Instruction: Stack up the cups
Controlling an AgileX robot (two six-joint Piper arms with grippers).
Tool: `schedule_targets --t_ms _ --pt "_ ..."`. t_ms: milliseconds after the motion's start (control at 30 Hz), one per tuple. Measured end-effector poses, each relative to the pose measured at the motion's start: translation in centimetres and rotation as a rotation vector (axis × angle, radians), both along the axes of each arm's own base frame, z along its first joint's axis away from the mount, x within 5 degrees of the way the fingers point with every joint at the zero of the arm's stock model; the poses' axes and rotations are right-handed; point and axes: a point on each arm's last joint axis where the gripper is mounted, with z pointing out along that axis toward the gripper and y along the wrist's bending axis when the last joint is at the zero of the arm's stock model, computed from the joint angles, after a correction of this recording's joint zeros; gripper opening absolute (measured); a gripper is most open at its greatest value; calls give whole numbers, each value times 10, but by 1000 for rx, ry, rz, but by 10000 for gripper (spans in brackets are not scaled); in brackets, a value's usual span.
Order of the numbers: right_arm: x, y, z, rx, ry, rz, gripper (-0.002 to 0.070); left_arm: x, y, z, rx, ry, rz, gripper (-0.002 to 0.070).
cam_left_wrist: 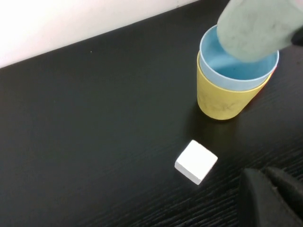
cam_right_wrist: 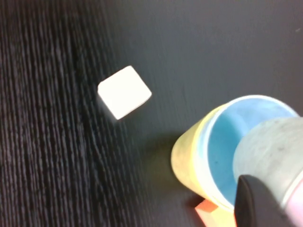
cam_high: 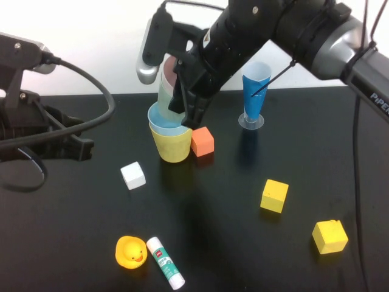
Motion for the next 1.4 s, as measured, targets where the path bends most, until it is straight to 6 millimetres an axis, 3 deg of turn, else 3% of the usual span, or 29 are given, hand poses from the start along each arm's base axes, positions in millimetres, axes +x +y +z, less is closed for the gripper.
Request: schedule_targets --t_ms 667,767,867,967,1067,1167,1300,1400 --pt "2 7 -14 24 54 7 59 0 0 0 -1 -5 2 2" --pt "3 8 -13 47 55 -13 138 0 0 0 -1 -5 2 2" --pt "3 8 -12 57 61 -29 274 1 0 1 -1 -12 3 2" --pt "2 7 -8 65 55 -33 334 2 1 3 -4 -40 10 2" --pt "-4 3 10 86 27 -32 347 0 3 10 2 -96 19 2" --pt "-16 -7 44 121 -36 -28 307 -11 7 23 0 -195 31 2" --pt "-45 -34 107 163 -180 -38 113 -42 17 41 -2 -391 59 1" --pt "-71 -59 147 165 -283 -59 35 -70 25 40 5 -507 75 1"
